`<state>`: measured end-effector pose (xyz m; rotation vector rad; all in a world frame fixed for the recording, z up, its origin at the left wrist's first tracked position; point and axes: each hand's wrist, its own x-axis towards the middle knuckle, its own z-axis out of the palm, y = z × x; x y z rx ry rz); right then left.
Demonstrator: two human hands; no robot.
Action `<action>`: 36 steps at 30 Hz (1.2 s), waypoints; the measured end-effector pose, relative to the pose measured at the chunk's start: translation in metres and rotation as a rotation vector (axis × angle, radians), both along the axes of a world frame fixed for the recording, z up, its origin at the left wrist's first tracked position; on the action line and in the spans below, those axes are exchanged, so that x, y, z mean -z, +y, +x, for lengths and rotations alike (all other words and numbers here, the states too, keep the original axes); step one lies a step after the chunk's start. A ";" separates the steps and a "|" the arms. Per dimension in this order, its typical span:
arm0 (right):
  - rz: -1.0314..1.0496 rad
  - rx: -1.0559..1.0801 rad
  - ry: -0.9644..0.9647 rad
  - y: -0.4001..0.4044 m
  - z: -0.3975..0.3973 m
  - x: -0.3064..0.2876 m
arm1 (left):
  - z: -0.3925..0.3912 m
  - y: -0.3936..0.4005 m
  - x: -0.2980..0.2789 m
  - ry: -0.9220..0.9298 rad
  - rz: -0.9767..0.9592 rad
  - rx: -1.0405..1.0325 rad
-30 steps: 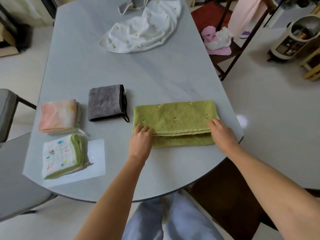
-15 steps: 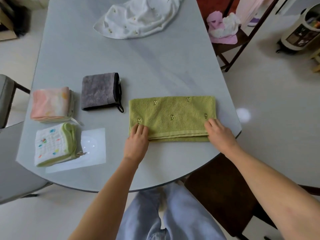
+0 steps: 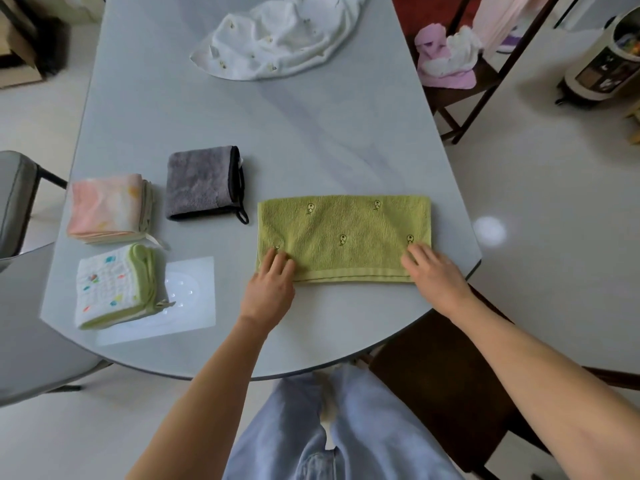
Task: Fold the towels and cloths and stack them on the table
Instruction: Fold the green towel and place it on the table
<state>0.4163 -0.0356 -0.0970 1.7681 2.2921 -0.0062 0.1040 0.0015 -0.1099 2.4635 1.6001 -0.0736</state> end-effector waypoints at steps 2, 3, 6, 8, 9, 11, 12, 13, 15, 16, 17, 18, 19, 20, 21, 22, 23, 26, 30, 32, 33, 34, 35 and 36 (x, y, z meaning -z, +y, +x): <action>-0.036 -0.006 -0.038 -0.001 0.001 0.000 | 0.000 0.001 -0.010 0.049 0.024 0.020; -0.016 -0.029 -0.051 -0.003 0.002 0.001 | 0.000 0.001 -0.015 0.064 0.050 0.019; 0.028 -0.079 -0.032 -0.013 0.005 0.000 | 0.011 0.006 -0.029 0.032 0.175 0.015; 0.101 -0.046 0.089 -0.010 -0.003 -0.002 | 0.027 0.015 -0.032 -0.037 0.210 0.076; 0.138 -0.006 0.158 -0.005 -0.012 -0.003 | 0.034 0.021 -0.031 -0.075 0.206 0.106; 0.197 0.126 0.299 0.011 -0.033 0.000 | 0.047 0.033 -0.025 -0.125 0.169 0.117; 0.228 0.230 0.375 0.021 -0.042 0.003 | 0.054 0.038 -0.023 -0.133 0.103 0.110; 0.269 0.355 0.453 0.034 -0.047 0.004 | 0.062 0.046 -0.021 -0.134 0.035 0.114; 0.353 0.635 0.596 0.059 -0.044 0.005 | 0.082 0.062 -0.019 -0.126 -0.012 0.170; 0.381 0.773 0.650 0.071 -0.039 0.004 | 0.092 0.070 -0.019 -0.120 -0.020 0.205; 0.386 0.899 0.677 0.078 -0.033 0.002 | 0.101 0.075 -0.018 -0.111 -0.026 0.233; 0.370 1.004 0.685 0.084 -0.024 0.004 | 0.109 0.079 -0.015 -0.089 -0.032 0.260; 0.346 1.080 0.681 0.087 -0.016 0.007 | 0.115 0.082 -0.010 -0.054 -0.034 0.282; 0.312 1.129 0.675 0.090 -0.008 0.012 | 0.119 0.082 -0.004 -0.024 -0.027 0.299; 0.274 1.148 0.678 0.093 -0.003 0.017 | 0.123 0.082 0.003 -0.009 -0.022 0.312; 0.238 1.141 0.695 0.097 0.000 0.022 | 0.125 0.082 0.008 -0.009 -0.023 0.316; 0.216 1.131 0.726 0.102 0.002 0.026 | 0.126 0.081 0.013 -0.012 -0.022 0.320; 0.228 1.140 0.796 0.118 0.006 0.033 | 0.132 0.084 0.024 -0.025 0.027 0.325; 0.358 1.190 0.776 0.120 0.020 0.035 | 0.141 0.087 0.029 -0.003 0.029 0.322; 0.388 1.184 0.711 0.118 0.023 0.036 | 0.147 0.087 0.031 0.012 0.010 0.307; 0.408 1.169 0.668 0.115 0.019 0.035 | 0.149 0.087 0.032 0.018 0.003 0.301; 0.445 1.148 0.623 0.112 0.013 0.035 | 0.151 0.086 0.034 0.021 -0.005 0.298; 0.498 1.112 0.581 0.108 0.005 0.036 | 0.151 0.085 0.035 0.024 -0.012 0.298; 0.543 1.040 0.540 0.102 -0.003 0.038 | 0.150 0.084 0.037 0.023 -0.013 0.293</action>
